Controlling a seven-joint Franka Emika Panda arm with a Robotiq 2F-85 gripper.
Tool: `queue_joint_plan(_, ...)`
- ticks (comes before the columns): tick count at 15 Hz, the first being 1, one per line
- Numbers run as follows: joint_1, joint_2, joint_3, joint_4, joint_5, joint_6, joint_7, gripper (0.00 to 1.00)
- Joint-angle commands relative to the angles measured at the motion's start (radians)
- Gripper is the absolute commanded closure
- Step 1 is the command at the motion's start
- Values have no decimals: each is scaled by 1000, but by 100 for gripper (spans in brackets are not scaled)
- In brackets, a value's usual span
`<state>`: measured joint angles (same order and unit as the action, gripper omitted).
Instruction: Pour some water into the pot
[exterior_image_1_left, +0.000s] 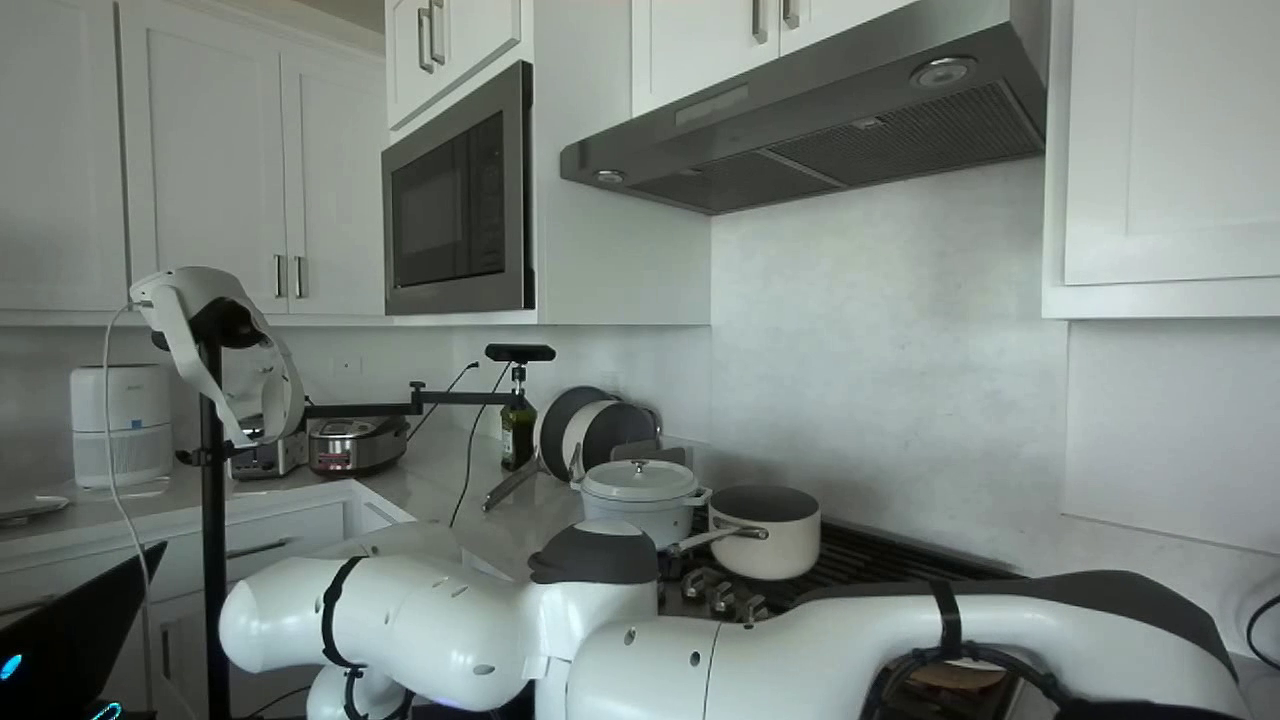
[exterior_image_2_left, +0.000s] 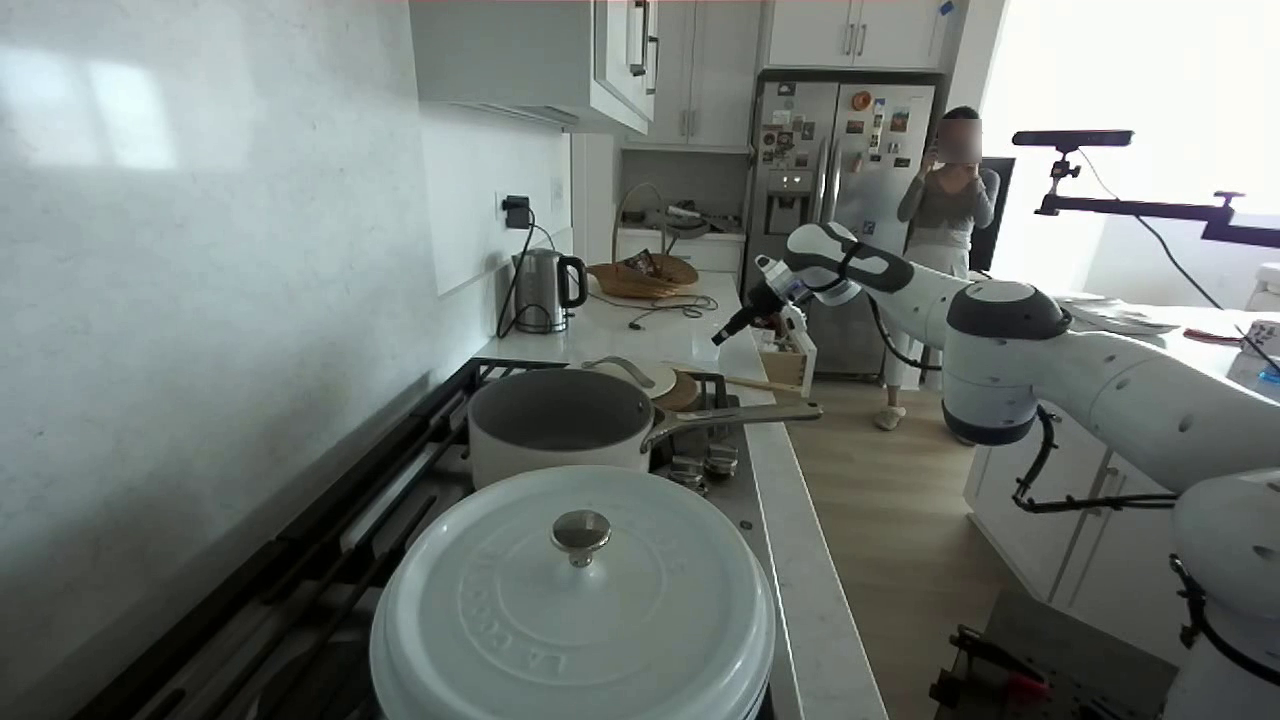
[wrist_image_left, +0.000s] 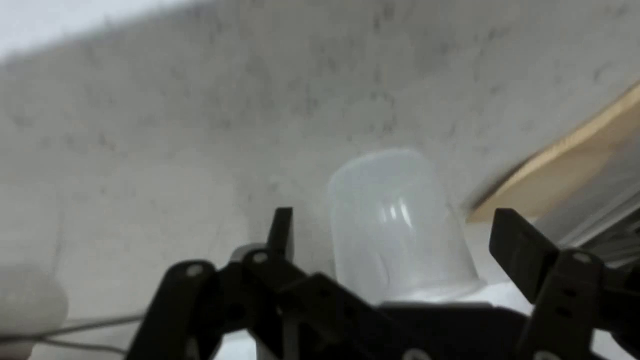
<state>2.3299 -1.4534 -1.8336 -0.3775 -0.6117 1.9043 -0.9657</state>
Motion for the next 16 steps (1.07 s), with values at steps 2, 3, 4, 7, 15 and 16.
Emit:
queue_joint_plan(2, -51, -17, -155, -83, 6, -82, 55, 0)
queue_joint_plan(3, -55, -18, -175, -87, 16, -86, 63, 0)
queue_joint_plan(4, -57, -13, -186, -86, 31, -93, 77, 0)
queue_joint_plan(7, -1, -10, -102, 4, 37, -53, 43, 0)
queue_joint_plan(15, -1, -10, -99, 6, 37, -53, 43, 0)
queue_joint_plan(16, -1, -10, -99, 6, 37, -53, 43, 0)
